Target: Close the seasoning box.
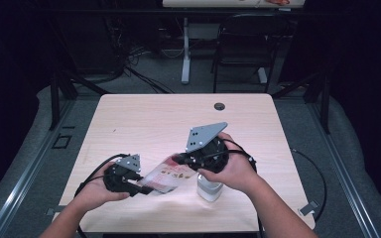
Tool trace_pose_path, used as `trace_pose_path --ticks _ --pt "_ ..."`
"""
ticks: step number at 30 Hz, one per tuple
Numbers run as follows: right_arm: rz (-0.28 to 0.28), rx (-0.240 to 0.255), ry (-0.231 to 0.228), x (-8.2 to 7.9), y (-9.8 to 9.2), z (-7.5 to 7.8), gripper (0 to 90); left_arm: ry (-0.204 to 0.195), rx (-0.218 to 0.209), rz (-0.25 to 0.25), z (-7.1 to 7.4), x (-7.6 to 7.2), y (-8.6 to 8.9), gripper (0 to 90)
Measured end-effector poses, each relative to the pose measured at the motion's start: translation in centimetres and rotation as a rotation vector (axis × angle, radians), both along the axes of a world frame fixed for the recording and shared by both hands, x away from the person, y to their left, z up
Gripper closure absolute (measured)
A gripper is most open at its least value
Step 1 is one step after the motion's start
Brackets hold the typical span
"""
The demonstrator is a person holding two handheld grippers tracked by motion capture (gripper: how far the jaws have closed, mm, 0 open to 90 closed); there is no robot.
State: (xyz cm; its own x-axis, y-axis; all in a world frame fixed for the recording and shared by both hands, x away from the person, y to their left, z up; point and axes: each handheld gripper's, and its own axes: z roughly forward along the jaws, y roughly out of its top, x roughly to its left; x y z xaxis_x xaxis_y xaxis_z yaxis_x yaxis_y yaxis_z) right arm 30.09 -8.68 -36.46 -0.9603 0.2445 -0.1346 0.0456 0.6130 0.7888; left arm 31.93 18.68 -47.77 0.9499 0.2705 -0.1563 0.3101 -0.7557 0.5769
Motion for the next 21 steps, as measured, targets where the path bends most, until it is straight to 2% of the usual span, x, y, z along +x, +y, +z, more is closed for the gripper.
trace_pose_path --ticks 16,21 --pt "-0.029 0.037 0.03 0.1 -1.5 -1.6 89.8 0.031 0.091 -0.005 1.2 0.1 -0.1 68.7" --pt "-0.035 0.048 0.027 0.0 -2.1 -2.0 89.8 0.031 0.117 -0.008 1.8 0.1 -0.2 69.5"
